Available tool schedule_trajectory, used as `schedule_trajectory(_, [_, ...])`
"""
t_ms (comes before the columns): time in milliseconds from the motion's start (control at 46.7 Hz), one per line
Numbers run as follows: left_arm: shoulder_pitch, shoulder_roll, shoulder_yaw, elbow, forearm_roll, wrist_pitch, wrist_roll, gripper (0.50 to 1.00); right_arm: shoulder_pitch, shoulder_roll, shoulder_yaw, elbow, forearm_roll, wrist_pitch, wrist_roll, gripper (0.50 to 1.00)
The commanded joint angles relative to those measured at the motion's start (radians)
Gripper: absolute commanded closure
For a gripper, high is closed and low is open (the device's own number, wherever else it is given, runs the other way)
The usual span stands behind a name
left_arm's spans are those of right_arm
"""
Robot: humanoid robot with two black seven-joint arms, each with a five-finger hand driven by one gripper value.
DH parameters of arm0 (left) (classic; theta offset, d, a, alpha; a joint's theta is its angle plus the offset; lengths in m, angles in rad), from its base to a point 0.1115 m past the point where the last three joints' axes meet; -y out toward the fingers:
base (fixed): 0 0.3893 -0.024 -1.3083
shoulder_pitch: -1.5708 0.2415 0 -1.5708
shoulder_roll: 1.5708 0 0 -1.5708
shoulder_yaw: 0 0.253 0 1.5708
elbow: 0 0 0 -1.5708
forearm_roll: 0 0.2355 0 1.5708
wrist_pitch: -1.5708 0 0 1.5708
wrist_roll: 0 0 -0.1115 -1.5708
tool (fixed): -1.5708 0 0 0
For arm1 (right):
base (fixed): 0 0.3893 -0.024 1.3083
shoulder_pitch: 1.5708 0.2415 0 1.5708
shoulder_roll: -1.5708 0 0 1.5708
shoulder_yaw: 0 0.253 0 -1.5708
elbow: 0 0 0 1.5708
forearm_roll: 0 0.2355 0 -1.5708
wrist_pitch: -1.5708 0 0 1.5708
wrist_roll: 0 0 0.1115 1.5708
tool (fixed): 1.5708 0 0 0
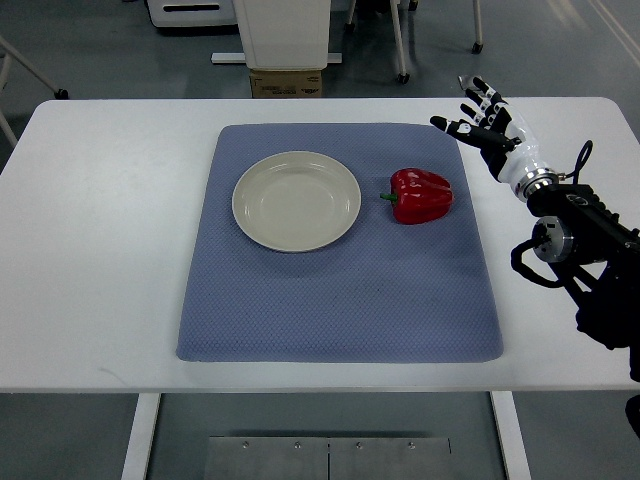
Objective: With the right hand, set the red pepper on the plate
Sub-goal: 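Reach the open right hand forward over the red bell pepper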
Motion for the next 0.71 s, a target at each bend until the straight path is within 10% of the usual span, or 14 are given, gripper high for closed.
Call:
schedule_trajectory(0, [0.000,0.000,0.000,0.000,0.000,0.000,0.000,0.500,0.014,-0.020,-0.027,0.001,0.000,0.024,0.003,0.507])
schedule_trajectory(685, [0.000,0.000,0.000,0.000,0.000,0.000,-0.001,0.500,0.129,-0.129,-0.359,0.082,-0.236,0.054,0.110,0.511])
